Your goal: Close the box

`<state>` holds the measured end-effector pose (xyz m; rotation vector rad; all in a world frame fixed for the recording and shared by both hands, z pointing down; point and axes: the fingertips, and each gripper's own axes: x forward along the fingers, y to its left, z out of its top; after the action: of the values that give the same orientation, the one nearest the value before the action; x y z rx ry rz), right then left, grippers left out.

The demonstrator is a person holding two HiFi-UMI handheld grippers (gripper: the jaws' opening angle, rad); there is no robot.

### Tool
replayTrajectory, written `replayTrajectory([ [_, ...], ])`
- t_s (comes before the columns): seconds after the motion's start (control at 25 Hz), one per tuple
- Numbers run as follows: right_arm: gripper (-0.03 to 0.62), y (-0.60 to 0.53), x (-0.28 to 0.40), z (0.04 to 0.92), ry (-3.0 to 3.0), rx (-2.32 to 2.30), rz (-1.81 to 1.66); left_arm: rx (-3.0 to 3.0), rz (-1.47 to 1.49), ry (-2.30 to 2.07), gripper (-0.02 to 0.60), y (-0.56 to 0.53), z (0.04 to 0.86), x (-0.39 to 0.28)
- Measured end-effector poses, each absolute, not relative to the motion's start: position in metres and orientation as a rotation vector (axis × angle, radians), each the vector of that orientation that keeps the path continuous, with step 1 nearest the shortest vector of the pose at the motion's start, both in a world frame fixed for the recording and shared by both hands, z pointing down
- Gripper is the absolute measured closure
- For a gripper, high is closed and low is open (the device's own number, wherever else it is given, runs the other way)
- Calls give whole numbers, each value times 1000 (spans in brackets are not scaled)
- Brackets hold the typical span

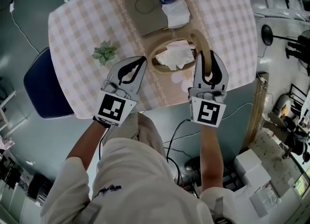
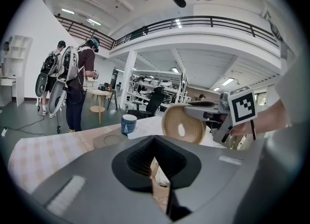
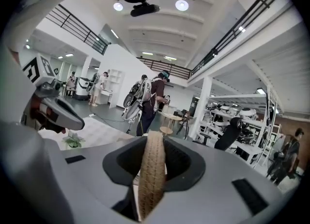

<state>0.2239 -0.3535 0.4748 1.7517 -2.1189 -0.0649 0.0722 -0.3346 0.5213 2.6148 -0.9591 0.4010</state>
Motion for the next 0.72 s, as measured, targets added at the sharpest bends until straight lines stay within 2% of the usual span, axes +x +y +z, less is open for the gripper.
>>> replayTrajectory([
  [0.72, 493, -305, 136, 546, -1984, 1210, -556, 2569, 462, -1005, 581, -320, 546, 52],
])
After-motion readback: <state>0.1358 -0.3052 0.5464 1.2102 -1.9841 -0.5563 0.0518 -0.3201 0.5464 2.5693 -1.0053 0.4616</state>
